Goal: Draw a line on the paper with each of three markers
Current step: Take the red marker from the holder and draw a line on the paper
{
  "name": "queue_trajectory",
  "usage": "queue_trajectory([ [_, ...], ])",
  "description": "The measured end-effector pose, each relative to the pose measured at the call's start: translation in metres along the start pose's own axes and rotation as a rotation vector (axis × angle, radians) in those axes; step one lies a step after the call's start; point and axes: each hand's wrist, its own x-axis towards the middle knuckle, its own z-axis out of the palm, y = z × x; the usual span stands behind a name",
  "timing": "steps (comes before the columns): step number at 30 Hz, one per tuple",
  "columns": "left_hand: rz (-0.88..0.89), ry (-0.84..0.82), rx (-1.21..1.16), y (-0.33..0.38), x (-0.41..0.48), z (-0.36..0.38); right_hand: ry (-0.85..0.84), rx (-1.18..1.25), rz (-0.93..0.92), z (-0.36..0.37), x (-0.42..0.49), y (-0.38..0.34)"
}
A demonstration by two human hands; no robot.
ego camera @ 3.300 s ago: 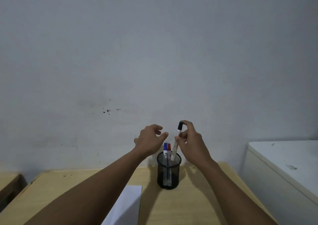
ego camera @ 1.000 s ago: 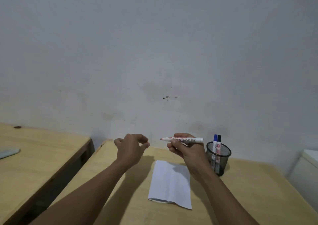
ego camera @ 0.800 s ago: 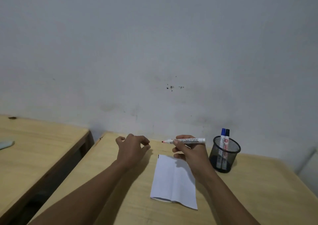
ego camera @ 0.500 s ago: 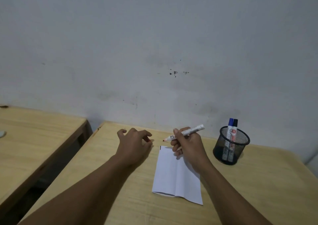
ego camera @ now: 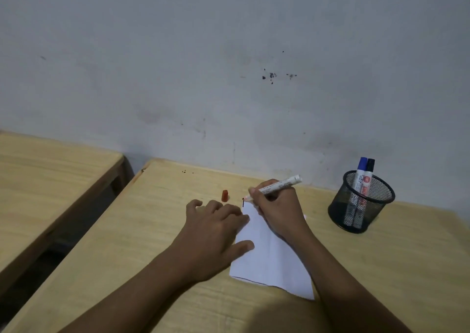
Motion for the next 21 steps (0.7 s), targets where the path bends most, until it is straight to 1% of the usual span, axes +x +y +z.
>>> queue_trajectory([
  [5,0.02,-0.068,0.032,-0.003,0.0,0.0,0.066,-0.025,-0.026,-0.001,0.0,0.005],
  [15,0.022,-0.238,-0.008,-0.016,0.002,0.006,0.044,-0.069,-0.017,0.002,0.001,0.006],
  [21,0.035,-0.247,-0.022,-0.015,0.001,0.005,0.042,-0.11,-0.031,0.002,-0.002,0.002],
])
